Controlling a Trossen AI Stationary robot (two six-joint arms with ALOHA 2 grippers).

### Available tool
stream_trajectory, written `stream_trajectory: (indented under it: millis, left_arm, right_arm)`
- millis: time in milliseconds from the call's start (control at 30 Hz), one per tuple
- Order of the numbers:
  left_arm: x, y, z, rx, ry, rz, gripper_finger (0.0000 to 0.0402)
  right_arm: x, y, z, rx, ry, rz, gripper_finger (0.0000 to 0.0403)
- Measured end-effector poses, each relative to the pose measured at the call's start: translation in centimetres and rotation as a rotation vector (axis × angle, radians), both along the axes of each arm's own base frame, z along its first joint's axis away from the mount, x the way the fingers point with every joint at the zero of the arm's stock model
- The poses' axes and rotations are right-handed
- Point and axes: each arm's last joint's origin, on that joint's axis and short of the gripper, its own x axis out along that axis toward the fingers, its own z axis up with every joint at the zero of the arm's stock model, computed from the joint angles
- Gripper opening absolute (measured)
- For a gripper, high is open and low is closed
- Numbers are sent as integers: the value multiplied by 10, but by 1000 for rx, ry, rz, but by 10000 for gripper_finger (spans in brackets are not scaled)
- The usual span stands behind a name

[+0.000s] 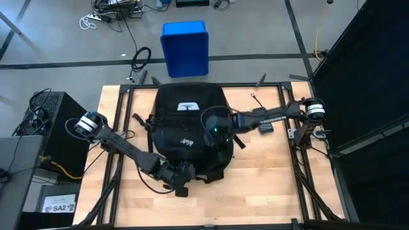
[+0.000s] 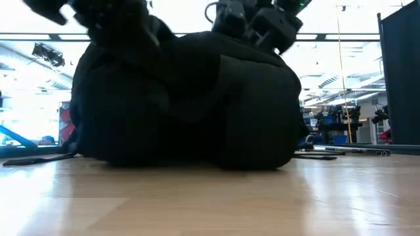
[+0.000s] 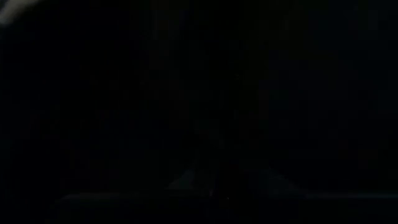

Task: Unpack backpack
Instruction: Put the yellow zipper pouch into the backpack

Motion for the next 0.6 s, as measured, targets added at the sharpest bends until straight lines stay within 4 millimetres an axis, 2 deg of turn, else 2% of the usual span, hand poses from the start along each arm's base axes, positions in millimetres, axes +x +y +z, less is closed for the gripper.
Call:
stream_trajectory:
  millis: [100,233,600]
  left_arm:
    - [-3,-1,-11,-84,-22,-16,9]
    - [-6,-5,-18,-191,-52,-83,36]
    - [-7,-22,-6,-193,-160,-245,154]
  right_arm:
    - [0,15,-7,-19,-28,-42,0]
    - [3,33,-5,-73,-79,-102,0]
    - [2,57,-1,-192,-133,-261,0]
